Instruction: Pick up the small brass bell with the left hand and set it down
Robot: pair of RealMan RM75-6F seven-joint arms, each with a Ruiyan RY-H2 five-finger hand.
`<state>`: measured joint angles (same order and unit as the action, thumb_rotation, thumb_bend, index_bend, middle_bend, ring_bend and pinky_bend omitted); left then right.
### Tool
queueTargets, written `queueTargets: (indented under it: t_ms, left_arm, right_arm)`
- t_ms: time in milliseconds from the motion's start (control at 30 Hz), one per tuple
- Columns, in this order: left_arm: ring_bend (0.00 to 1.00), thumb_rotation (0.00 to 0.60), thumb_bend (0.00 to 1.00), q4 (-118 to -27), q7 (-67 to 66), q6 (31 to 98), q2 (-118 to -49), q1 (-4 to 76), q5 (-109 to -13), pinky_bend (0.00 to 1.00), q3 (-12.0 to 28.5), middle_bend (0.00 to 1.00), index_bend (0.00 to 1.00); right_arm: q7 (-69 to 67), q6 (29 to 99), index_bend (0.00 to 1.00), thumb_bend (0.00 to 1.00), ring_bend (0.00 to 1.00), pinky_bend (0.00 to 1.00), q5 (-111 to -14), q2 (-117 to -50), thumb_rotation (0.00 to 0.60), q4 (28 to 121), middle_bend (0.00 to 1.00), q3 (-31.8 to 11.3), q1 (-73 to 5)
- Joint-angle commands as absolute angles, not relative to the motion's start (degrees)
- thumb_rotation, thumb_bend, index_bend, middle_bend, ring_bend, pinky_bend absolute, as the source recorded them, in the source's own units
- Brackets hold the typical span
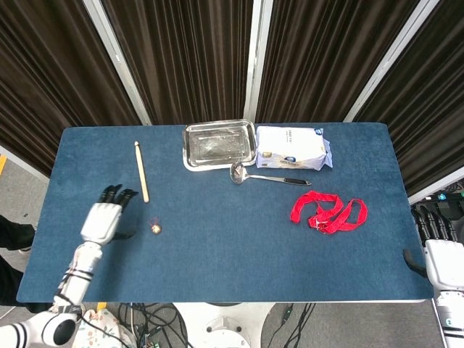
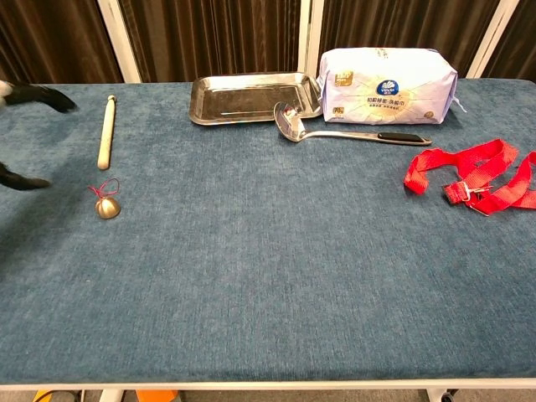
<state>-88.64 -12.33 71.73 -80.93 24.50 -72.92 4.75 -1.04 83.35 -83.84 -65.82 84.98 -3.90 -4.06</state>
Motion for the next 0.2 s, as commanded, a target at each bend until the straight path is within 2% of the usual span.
queueTargets:
  t_ms: [33, 200]
  left_arm:
    - [0.00, 0.600, 0.13, -89.3, -11.4, 82.8, -77.3, 17.1, -77.6, 0.00, 2.0, 0.13, 0.14]
    - [0.00, 0.600, 0.13, -87.8, -9.5, 89.8, -74.5, 10.6, -81.4, 0.00, -2.1, 0.13, 0.14]
  right_arm:
    - [-1.2, 83.6, 0.00, 0.27, 0.00, 0.00, -84.2, -66.0, 0.600, 84.9, 0.00, -3.8, -4.0]
    - [-1.3, 84.2, 0.00, 0.27, 0.00, 0.00, -85.0, -66.8, 0.600, 84.6, 0.00, -3.7, -4.0]
